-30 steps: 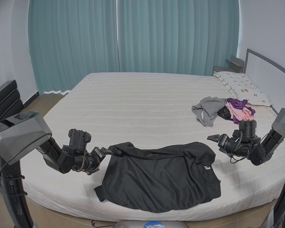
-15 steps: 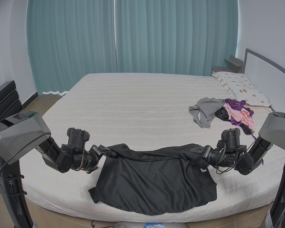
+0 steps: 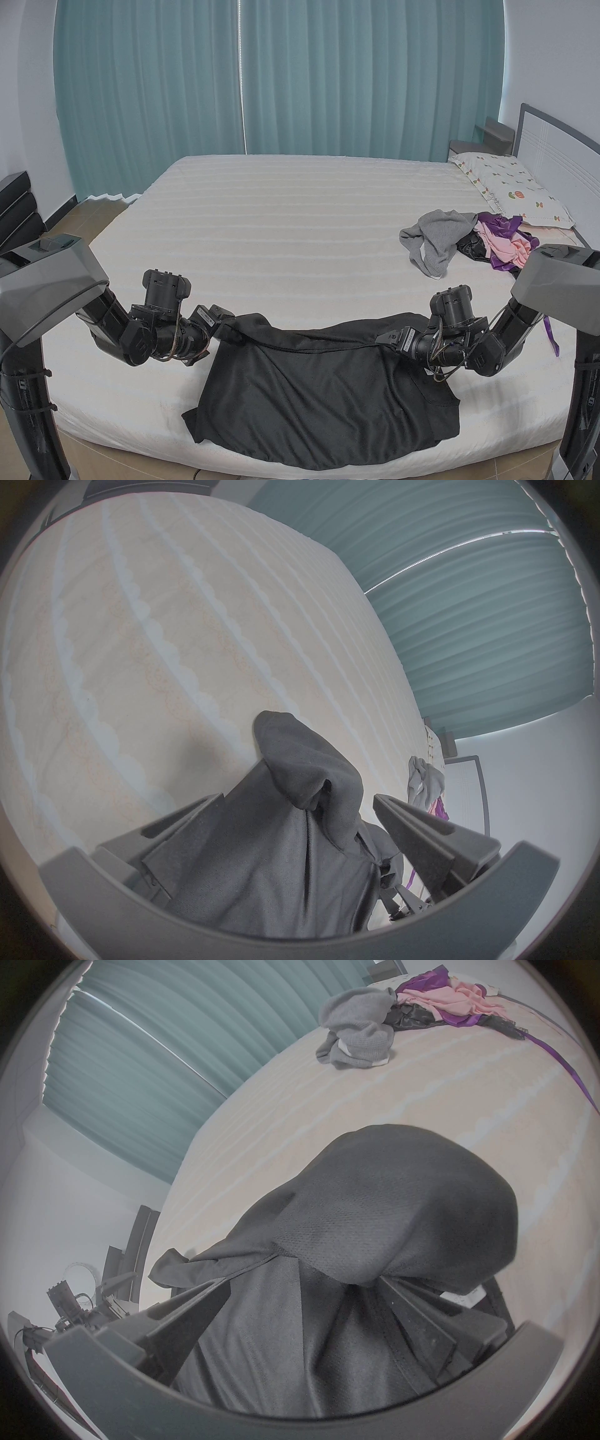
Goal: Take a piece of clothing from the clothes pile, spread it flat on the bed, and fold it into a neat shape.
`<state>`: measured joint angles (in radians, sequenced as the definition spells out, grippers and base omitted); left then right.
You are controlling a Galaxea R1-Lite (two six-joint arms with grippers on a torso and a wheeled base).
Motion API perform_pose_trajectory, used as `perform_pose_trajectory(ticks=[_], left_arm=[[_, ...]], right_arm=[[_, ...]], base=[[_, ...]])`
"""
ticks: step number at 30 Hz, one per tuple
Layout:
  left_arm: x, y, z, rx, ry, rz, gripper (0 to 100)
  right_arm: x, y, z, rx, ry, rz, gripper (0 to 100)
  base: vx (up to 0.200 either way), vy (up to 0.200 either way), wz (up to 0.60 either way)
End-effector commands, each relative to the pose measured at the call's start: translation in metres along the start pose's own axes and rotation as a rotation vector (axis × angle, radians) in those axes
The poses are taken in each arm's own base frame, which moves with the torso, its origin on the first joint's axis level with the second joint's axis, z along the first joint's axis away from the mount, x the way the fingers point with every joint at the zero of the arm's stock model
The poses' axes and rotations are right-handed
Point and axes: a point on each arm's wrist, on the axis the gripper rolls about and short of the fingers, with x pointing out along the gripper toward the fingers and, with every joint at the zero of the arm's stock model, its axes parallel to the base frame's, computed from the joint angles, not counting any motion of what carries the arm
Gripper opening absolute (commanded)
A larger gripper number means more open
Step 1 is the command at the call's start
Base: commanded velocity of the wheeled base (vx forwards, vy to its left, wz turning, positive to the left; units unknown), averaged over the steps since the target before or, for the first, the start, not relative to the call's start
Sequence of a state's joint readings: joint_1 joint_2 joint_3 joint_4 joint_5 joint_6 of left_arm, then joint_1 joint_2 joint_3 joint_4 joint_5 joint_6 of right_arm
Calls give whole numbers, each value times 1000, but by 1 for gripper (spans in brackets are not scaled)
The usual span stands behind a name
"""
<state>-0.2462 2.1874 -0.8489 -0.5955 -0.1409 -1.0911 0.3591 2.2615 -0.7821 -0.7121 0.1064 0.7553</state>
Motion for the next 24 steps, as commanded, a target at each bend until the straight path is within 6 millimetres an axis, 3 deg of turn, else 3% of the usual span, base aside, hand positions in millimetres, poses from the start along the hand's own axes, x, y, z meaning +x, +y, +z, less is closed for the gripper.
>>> perform_pose_trajectory(ticks=[1,6,10,17,21,24], left_arm=[[1,1,-1,1,2,2,100],[1,1,-1,1,2,2,100],[2,1,-1,1,2,2,100],[3,-1,2,1,-5,-6,100],[4,-8,6,4,-21,-28,100],[10,-13,11,6,-35,-45,100]], right_arm=[[15,1,4,4,8,-17,100],[31,4,21,11,-75,-40,100],[51,6,59,38,-241,-45,100],[74,18,115,43,-520,121,100],[77,17,122,40,-577,135,100],[82,3,109,-29,-525,62,100]], base=[[0,0,0],[0,0,0],[0,0,0],[0,0,0],[0,0,0],[0,0,0]])
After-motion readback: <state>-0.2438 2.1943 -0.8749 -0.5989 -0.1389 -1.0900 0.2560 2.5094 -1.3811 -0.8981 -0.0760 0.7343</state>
